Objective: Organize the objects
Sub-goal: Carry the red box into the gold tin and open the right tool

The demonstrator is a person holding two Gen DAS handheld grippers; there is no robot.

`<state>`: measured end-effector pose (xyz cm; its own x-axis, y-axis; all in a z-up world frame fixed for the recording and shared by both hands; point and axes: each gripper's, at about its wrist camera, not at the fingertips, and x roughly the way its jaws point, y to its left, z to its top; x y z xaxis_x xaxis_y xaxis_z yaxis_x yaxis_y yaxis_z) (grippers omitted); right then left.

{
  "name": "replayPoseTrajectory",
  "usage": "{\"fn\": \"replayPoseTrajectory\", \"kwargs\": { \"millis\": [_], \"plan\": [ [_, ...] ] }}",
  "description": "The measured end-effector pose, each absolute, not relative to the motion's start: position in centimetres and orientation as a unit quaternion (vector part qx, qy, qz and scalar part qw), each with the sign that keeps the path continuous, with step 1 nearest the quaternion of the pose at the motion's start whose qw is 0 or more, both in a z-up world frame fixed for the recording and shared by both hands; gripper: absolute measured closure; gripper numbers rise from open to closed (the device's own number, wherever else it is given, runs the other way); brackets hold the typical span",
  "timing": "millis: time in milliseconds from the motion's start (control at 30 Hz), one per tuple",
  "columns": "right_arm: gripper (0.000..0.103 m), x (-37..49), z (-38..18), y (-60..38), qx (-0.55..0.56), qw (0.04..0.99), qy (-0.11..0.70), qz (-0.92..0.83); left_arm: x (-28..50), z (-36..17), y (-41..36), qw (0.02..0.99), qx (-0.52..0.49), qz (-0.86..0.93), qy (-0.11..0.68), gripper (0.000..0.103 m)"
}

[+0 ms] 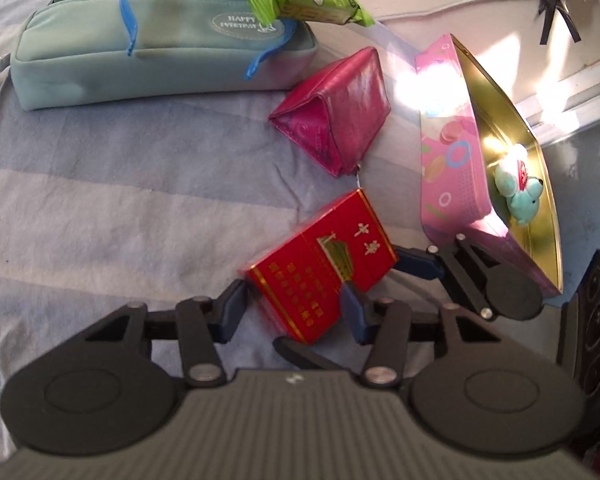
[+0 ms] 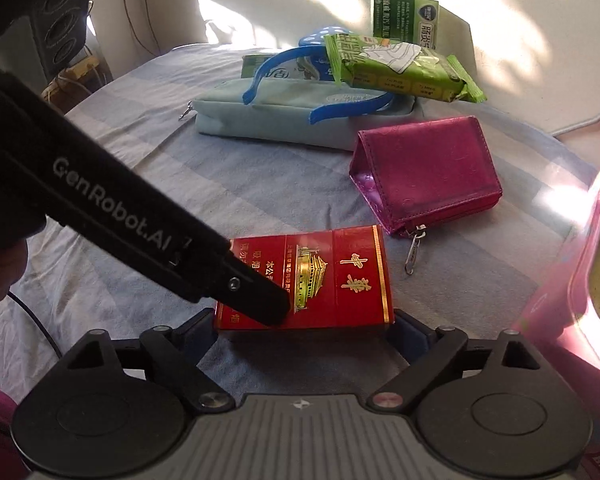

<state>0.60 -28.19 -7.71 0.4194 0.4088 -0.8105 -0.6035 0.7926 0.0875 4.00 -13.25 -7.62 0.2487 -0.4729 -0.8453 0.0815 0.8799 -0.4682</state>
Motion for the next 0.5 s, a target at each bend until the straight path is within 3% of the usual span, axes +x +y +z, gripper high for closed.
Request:
{"fn": "replayPoseTrajectory", "kwargs": {
  "millis": [167, 500],
  "plan": [
    [0.013, 0.3, -7.4, -28.7, -0.117, 0.836, 0.433, 0.317, 3.3, -7.0, -13.5, 0.779, -0.178, -0.16, 0.579, 0.054],
    [0.013, -1.8, -3.8, -32.1, -0.165, 0.879, 0.324, 0.307, 2.4, -2.3, -16.8, 0.813, -0.149, -0.185, 0.532, 0.054]
  ]
}}
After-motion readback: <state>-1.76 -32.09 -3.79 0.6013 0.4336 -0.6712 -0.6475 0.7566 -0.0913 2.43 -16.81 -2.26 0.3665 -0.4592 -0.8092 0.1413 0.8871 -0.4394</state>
